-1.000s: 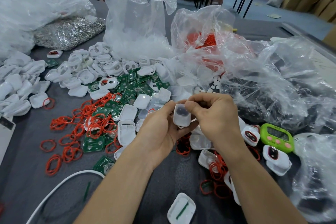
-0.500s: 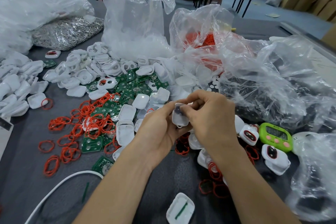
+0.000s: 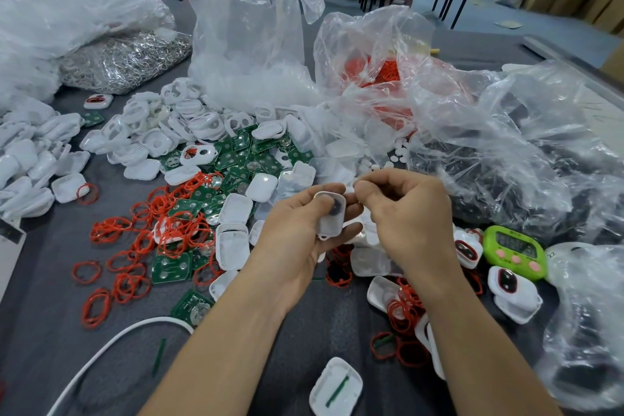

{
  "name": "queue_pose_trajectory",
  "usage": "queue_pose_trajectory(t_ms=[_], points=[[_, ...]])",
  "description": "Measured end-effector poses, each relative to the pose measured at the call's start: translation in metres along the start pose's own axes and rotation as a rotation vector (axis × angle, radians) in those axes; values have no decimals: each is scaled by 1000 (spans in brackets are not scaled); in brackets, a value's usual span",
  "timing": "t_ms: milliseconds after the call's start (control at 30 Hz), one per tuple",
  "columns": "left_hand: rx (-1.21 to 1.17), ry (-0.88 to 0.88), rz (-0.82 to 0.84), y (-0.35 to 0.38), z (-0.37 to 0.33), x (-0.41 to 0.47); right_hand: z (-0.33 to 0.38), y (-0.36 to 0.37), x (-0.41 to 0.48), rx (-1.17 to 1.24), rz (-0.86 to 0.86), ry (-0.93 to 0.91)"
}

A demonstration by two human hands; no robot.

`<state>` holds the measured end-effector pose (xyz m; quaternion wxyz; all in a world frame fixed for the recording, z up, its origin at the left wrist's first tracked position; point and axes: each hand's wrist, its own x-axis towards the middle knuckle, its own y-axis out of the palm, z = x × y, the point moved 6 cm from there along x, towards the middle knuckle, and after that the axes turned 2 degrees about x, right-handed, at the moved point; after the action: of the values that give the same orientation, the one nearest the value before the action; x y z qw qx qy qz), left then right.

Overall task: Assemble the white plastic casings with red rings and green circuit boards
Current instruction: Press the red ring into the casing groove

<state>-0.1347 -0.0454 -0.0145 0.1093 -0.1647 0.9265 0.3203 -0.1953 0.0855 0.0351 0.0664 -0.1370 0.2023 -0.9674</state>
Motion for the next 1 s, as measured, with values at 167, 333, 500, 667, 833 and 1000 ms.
queue_pose_trajectory(t_ms=[167, 333, 500, 667, 833, 1000], points=[[-12, 23, -22, -2, -1, 1, -3, -5, 3, 49, 3, 14], [-19, 28, -25, -3, 0, 1, -7, -14, 6, 75, -23, 22], [-44, 27, -53, -5, -2, 0, -8, -24, 10, 102, -50, 28], [-51, 35, -90, -10, -4, 0, -2, -18, 20, 73, -4, 15], [-99, 59, -112, -16, -14, 0, 25, 14, 53, -122, 135, -94], [-127, 88, -112, -20, -24, -2, 39, 74, 92, -401, 394, -143]])
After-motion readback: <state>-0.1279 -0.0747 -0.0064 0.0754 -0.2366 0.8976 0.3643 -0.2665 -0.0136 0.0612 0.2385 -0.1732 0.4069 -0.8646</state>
